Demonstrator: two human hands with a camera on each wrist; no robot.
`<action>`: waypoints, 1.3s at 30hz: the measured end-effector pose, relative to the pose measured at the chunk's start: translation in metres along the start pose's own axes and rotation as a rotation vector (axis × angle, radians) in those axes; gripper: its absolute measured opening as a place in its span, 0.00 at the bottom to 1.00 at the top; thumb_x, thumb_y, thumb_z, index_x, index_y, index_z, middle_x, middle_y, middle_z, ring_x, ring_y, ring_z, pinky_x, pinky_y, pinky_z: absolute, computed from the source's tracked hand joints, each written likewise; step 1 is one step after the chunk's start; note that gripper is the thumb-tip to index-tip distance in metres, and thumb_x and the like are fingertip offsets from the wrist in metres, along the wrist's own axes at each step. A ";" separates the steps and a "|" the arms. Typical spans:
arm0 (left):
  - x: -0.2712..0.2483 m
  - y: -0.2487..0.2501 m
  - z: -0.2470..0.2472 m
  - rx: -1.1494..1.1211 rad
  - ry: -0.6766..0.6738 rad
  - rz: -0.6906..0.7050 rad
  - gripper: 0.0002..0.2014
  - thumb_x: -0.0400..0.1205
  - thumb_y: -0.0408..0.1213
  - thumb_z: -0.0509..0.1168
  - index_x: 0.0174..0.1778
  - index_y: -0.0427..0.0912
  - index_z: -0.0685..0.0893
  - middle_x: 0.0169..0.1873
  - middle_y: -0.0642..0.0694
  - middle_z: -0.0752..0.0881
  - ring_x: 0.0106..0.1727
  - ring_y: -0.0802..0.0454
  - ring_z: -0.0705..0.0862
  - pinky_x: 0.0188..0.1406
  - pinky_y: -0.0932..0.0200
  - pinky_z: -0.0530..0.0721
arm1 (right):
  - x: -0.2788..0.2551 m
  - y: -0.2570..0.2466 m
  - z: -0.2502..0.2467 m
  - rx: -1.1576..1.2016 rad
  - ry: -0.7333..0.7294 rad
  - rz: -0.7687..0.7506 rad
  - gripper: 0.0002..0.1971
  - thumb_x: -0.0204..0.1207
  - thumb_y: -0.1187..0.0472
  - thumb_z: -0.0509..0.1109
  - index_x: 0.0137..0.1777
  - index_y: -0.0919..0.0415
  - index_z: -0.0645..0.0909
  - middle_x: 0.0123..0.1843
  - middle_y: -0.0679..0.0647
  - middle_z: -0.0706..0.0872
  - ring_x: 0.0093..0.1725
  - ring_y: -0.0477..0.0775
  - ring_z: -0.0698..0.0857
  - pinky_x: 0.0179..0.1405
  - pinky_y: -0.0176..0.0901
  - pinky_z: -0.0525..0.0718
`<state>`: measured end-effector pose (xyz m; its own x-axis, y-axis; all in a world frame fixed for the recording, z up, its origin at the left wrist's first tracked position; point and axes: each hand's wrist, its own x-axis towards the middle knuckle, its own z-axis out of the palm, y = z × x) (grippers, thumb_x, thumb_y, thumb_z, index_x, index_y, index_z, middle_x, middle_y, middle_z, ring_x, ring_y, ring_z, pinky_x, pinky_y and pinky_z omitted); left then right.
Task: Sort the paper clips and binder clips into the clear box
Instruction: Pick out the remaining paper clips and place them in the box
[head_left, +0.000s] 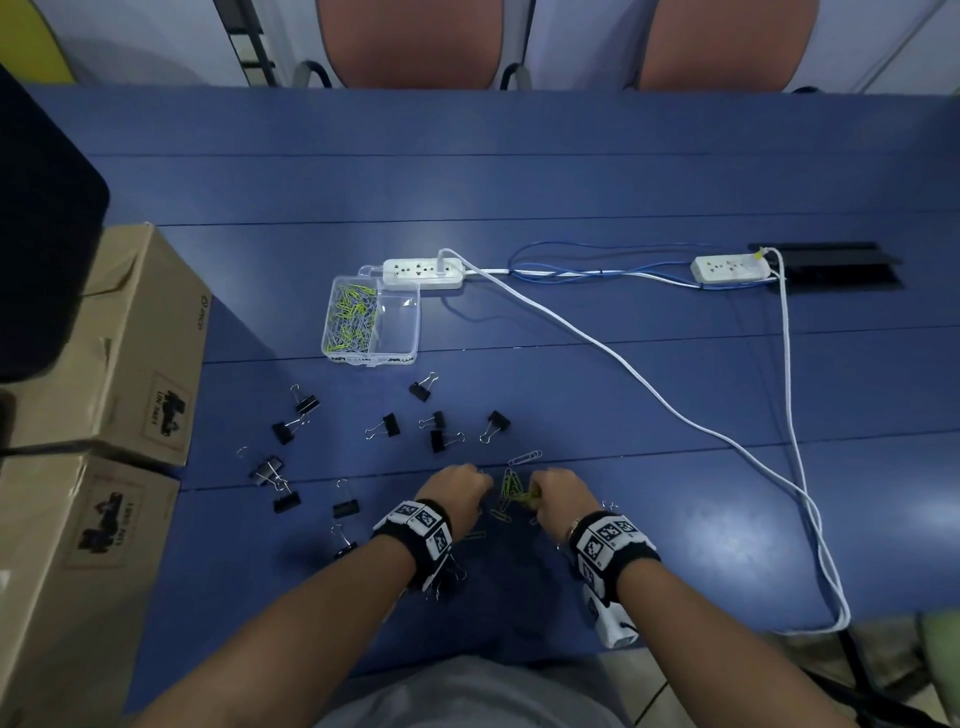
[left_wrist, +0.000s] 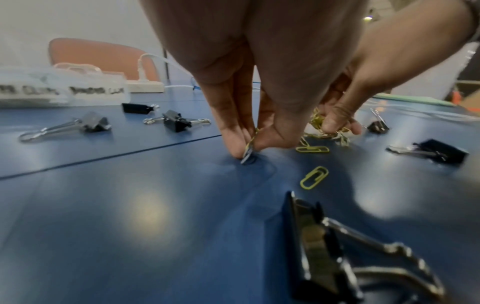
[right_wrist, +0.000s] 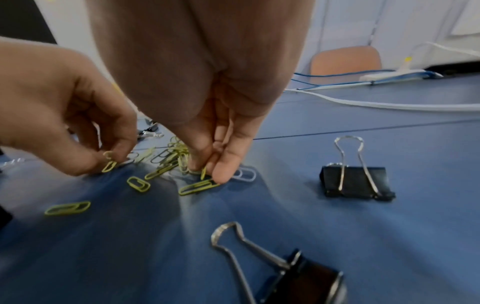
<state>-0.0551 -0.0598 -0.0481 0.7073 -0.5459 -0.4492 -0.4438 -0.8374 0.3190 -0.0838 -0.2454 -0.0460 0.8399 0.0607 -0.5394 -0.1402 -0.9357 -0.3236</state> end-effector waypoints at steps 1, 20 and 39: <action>-0.001 -0.002 -0.001 -0.019 0.008 -0.011 0.06 0.78 0.28 0.62 0.49 0.37 0.81 0.50 0.37 0.82 0.50 0.35 0.81 0.41 0.51 0.73 | 0.000 0.001 -0.001 0.058 0.004 0.025 0.05 0.74 0.69 0.66 0.47 0.62 0.82 0.51 0.62 0.86 0.50 0.64 0.85 0.45 0.47 0.81; -0.010 -0.069 -0.050 -0.620 0.444 -0.315 0.05 0.61 0.32 0.74 0.29 0.45 0.86 0.23 0.54 0.83 0.28 0.56 0.81 0.32 0.66 0.79 | 0.021 -0.027 -0.029 0.717 0.098 -0.018 0.01 0.74 0.70 0.74 0.42 0.66 0.84 0.35 0.65 0.90 0.28 0.52 0.86 0.31 0.41 0.87; 0.051 -0.189 -0.163 -0.566 0.578 -0.641 0.07 0.70 0.26 0.62 0.33 0.41 0.81 0.28 0.49 0.81 0.33 0.45 0.80 0.28 0.62 0.74 | 0.143 -0.160 -0.095 0.898 0.118 -0.204 0.05 0.72 0.74 0.75 0.39 0.65 0.84 0.30 0.55 0.87 0.25 0.51 0.85 0.30 0.45 0.86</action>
<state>0.1550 0.0747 0.0046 0.9425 0.2200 -0.2515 0.3282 -0.7503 0.5738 0.1084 -0.1200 0.0025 0.9340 0.1122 -0.3391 -0.2960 -0.2882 -0.9107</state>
